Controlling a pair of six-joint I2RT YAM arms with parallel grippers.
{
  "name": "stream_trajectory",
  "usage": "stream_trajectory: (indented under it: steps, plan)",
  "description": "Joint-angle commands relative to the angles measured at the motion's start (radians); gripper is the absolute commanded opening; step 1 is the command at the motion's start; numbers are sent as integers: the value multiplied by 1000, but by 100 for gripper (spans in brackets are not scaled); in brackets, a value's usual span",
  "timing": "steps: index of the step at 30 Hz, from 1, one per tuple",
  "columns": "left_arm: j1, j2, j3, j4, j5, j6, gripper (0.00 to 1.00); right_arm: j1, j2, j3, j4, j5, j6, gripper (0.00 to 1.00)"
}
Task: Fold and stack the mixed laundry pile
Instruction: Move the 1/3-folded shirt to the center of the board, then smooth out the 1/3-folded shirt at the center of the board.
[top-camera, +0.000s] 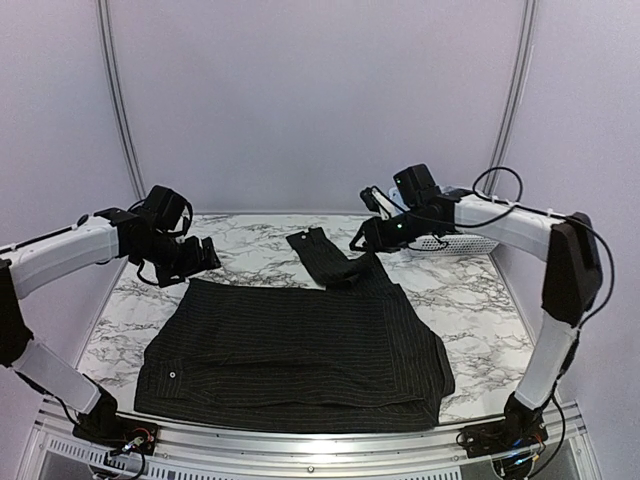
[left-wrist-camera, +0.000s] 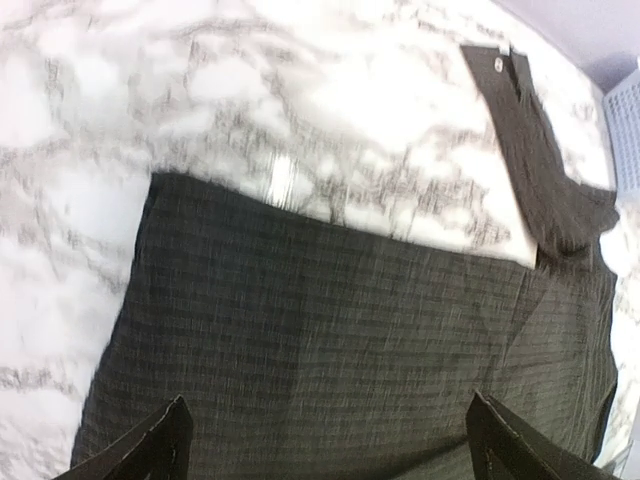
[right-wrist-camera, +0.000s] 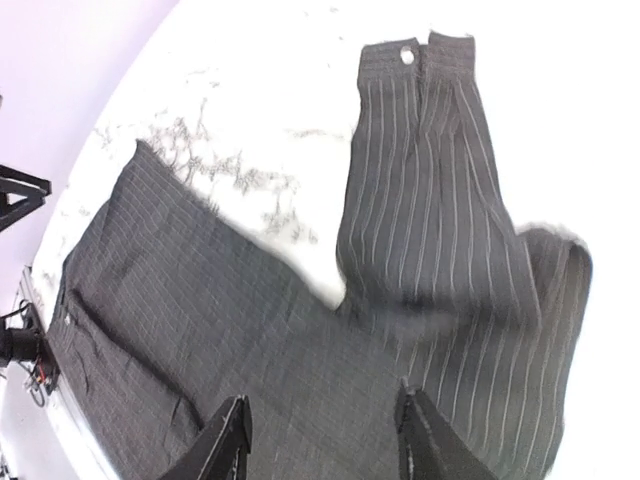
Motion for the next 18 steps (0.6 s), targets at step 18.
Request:
stream_trajectory:
  steps: [18]
  plan:
    - [193,300,252,27,119,112,99,71,865,838,-282,106,-25,31]
